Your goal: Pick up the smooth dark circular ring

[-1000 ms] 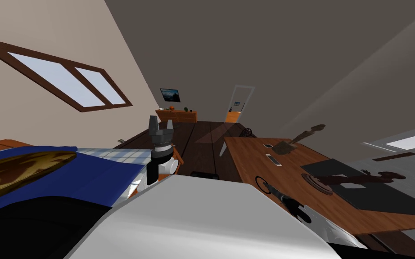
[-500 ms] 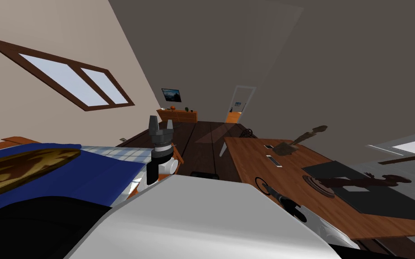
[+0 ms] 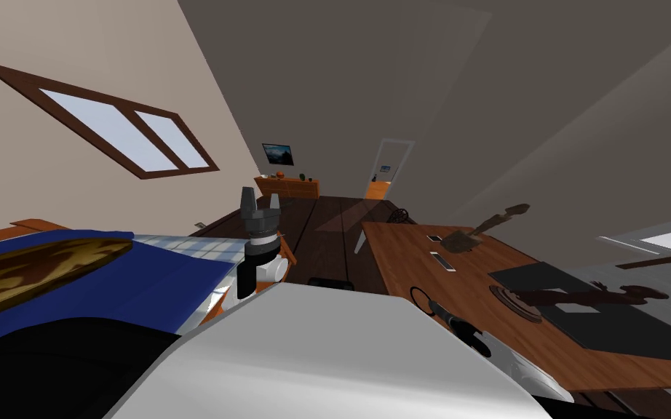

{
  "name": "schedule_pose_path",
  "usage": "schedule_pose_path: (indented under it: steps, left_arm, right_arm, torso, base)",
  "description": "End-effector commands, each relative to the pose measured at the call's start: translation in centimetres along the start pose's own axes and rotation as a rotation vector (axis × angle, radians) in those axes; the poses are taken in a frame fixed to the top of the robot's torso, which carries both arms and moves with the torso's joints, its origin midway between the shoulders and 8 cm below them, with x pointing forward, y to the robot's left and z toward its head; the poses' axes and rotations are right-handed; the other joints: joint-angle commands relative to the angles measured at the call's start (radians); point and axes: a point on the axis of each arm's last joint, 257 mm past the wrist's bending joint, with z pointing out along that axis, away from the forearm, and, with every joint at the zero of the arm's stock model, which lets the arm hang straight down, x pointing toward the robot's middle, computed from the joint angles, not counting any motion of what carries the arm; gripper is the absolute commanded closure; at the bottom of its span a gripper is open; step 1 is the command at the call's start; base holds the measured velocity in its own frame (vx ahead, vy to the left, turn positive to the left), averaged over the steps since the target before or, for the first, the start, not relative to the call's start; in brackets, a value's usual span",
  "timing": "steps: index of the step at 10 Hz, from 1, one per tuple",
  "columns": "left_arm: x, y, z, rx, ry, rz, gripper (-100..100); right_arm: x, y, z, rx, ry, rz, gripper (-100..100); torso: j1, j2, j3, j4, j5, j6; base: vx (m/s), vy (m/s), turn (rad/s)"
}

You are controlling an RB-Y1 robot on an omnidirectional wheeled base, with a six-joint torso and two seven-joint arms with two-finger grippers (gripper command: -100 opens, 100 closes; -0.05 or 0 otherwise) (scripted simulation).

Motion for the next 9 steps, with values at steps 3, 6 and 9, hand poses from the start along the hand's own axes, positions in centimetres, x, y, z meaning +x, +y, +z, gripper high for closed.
schedule_pose_path:
  steps: [3,6,9]
  left_arm:
    - [0.0,0.0,0.0,0.0,0.0,0.0,0]
    - [0.0,0.0,0.0,0.0,0.0,0.0,0]
    - [0.0,0.0,0.0,0.0,0.0,0.0,0]
  right_arm:
    - [0.0,0.0,0.0,0.0,0.0,0.0,0]
    - [-1.0,-0.5,-0.8,-0.005,0.0,-0.007,100]
    - [-1.2,-0.7,-1.0,-0.006,0.0,-0.01,0]
  torso:
    - [-0.001,-0.001,0.0,0.0,0.0,0.0]
    - [0.002,0.0,0.0,0.0,0.001,0.001]
    - [0.002,0.0,0.0,0.0,0.001,0.0]
  base:
    - [0.0,0.0,0.0]
    - [0.0,0.041,-0.05]
    - [0.001,0.033,-0.021]
